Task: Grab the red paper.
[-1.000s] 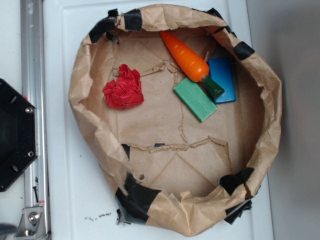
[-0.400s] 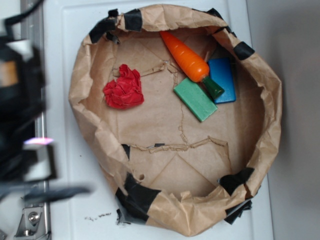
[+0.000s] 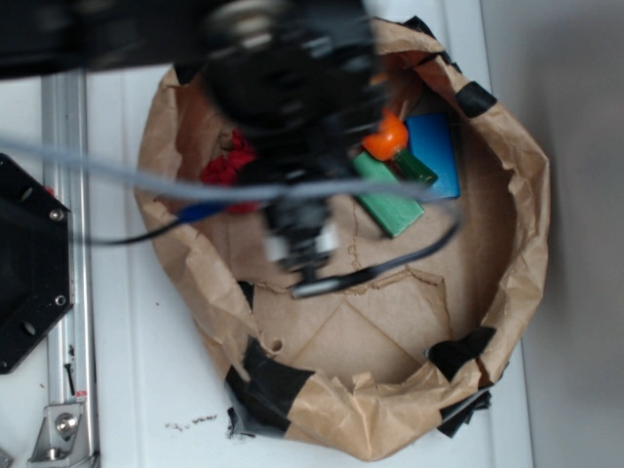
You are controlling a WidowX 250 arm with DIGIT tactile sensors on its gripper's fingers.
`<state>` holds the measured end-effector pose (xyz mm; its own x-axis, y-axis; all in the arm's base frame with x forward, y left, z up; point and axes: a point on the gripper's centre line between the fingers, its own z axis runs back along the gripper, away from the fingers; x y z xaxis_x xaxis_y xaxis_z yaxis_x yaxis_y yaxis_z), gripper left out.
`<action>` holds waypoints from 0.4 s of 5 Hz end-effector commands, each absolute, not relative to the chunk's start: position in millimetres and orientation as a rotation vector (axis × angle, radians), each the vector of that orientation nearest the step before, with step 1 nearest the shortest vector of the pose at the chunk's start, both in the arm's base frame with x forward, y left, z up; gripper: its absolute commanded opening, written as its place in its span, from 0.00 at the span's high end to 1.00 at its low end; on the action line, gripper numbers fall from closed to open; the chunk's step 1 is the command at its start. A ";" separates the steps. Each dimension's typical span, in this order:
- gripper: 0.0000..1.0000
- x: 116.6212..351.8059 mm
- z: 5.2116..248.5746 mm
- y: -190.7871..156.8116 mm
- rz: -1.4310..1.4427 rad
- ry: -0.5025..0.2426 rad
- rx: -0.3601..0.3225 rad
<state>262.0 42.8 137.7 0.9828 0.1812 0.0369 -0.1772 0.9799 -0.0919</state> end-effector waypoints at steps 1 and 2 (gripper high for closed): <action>0.00 243.2 85.7 68.0 0.010 0.072 -0.083; 0.00 220.5 46.5 57.3 -0.101 0.165 -0.066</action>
